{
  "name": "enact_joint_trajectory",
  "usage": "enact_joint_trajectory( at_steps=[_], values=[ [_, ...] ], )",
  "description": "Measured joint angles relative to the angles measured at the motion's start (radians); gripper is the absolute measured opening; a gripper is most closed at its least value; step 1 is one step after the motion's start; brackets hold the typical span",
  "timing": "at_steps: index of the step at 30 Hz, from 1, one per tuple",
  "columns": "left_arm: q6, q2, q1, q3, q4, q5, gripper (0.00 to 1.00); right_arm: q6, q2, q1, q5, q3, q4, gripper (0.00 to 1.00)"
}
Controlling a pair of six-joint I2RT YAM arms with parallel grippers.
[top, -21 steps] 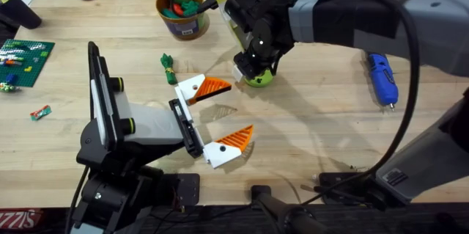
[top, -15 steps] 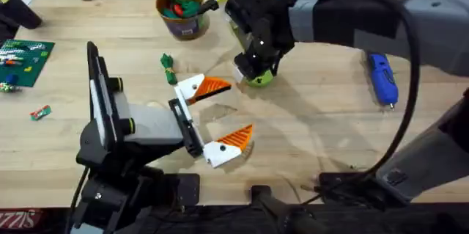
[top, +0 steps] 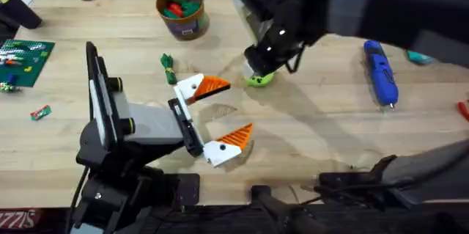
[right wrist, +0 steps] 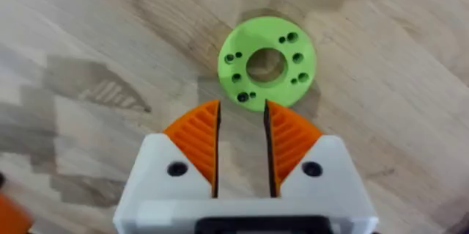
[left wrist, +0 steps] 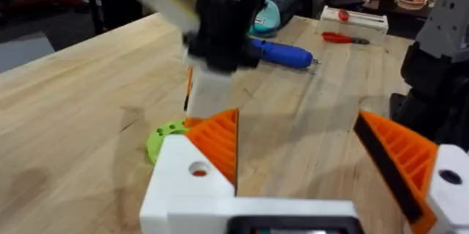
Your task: Pick up the gripper from the table and insert it into the empty holder that is missing its gripper. Then pick up a screw, insert it into the mounting hole, and use the screwdriver to tighten it. Finally, clean up the table by picking up the vegetable and placing it into the bucket.
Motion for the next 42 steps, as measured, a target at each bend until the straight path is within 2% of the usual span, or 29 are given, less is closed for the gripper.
enact_joint_trajectory(
  at_steps=[1, 2, 6, 9, 11, 15, 19, 25, 42],
  values=[
    [0.000, 0.000, 0.000, 0.000, 0.000, 0.000, 0.983, 0.006, -0.026, 0.000, 0.000, 0.000, -0.006, 0.342],
    [0.000, 0.000, 0.000, 0.000, 0.000, 0.000, 0.983, 0.034, -0.104, 0.000, 0.000, 0.001, -0.045, 0.342],
    [0.000, 0.000, 0.000, 0.000, 0.000, 0.000, 0.983, 0.080, -0.206, 0.000, 0.007, 0.000, -0.123, 0.342],
    [0.000, 0.000, 0.000, 0.000, 0.000, -0.001, 0.983, 0.103, -0.265, 0.000, 0.023, -0.023, -0.086, 0.342],
    [0.000, 0.000, 0.000, 0.000, 0.000, -0.001, 0.983, 0.111, -0.283, 0.000, 0.026, -0.069, 0.001, 0.342],
    [0.000, 0.000, 0.000, 0.000, 0.000, -0.005, 0.983, 0.122, -0.249, 0.000, 0.003, -0.201, 0.175, 0.342],
    [0.000, 0.000, 0.000, 0.000, 0.001, -0.009, 0.983, 0.122, -0.143, 0.000, -0.028, -0.275, 0.247, 0.342],
    [0.000, 0.000, 0.000, 0.000, 0.002, -0.015, 0.983, 0.120, -0.051, 0.000, -0.041, -0.285, 0.295, 0.342],
    [0.000, 0.000, 0.000, 0.000, 0.002, -0.016, 0.983, 0.098, -0.037, 0.000, -0.026, -0.284, 0.334, 0.342]
  ],
)
